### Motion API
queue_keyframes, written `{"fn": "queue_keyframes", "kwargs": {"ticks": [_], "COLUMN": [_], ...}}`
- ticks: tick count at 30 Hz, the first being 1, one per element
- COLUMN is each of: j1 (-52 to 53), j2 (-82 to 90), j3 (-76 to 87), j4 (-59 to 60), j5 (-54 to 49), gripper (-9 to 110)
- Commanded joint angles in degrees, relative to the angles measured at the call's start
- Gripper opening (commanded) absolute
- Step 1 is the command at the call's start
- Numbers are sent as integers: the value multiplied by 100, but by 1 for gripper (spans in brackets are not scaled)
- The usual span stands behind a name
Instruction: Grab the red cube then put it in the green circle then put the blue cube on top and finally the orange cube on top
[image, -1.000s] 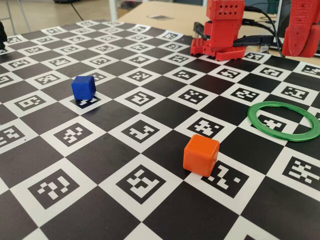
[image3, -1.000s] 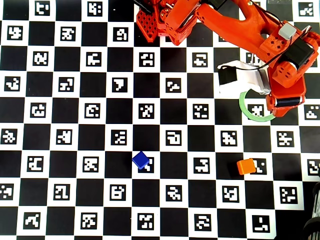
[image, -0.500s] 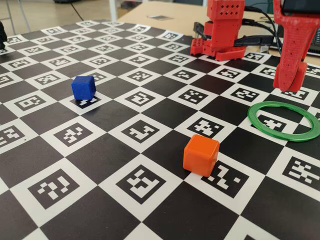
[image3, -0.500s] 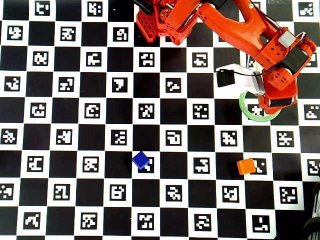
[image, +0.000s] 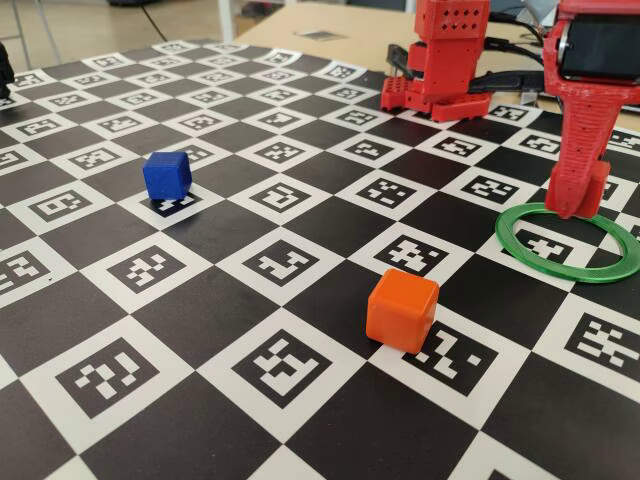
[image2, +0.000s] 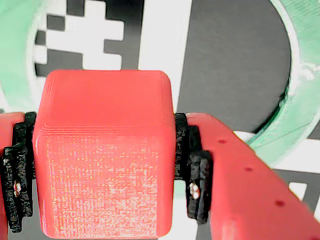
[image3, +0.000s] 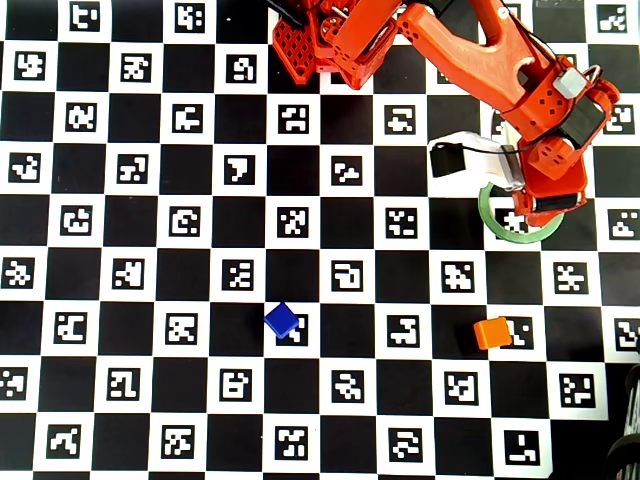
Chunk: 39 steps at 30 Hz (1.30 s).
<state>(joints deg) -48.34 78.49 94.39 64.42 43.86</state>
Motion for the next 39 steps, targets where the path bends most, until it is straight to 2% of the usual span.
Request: {"fn": "queue_keyframes", "kwargs": {"ticks": [1,16,39], "j1": [-9,-308,-176], "j2": [35,-343,-360], "j3": [-62,-97,-26], "j4": [-88,-308,-255], "j5": [70,360,352], "gripper": [4,5,5]}}
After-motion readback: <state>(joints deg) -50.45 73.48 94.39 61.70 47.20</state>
